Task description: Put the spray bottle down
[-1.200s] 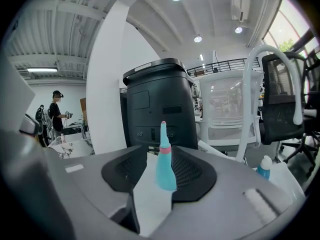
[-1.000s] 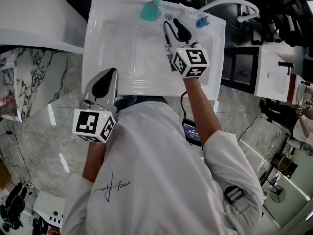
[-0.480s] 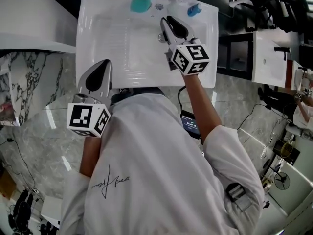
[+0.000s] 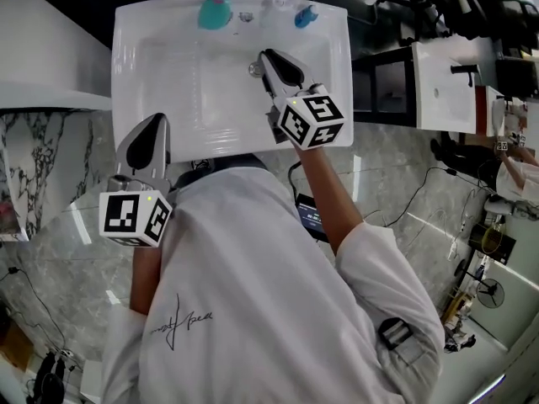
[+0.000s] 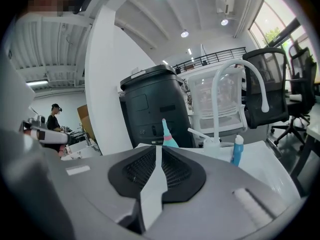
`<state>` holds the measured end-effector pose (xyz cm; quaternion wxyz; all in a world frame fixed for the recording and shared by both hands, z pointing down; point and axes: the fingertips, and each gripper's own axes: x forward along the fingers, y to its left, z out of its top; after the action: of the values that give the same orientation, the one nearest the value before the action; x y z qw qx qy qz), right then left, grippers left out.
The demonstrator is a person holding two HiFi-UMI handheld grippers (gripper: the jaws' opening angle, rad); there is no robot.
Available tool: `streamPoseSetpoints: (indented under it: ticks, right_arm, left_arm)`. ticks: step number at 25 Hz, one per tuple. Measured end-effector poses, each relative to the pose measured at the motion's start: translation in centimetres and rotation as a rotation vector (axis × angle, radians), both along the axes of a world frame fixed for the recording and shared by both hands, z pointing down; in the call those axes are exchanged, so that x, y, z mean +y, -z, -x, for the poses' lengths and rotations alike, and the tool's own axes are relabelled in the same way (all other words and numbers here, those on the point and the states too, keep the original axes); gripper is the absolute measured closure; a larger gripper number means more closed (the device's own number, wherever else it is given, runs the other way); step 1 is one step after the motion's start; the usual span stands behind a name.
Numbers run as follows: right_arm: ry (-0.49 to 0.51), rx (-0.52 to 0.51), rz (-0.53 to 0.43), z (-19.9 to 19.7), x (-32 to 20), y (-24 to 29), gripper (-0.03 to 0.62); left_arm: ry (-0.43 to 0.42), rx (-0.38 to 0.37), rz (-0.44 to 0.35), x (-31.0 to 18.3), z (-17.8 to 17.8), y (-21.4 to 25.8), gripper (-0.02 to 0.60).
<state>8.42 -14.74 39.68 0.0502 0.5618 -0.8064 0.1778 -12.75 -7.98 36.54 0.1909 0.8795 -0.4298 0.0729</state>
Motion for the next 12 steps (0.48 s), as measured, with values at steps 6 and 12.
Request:
streamPoseSetpoints:
  ticks: [6,12]
  right_arm:
    - [0.007,0.014,0.012,0.1,2.0,0.4,0.574]
    - [0.005,0.019,0.021,0.2,4.0,1.1,0.589]
  left_arm:
    - [-0.017,0.003,-0.012,0.7,-0.5,-0.1,0.528]
    - [-0.009,0.034,-0.002,1.1,-0.3,0.1,0.528]
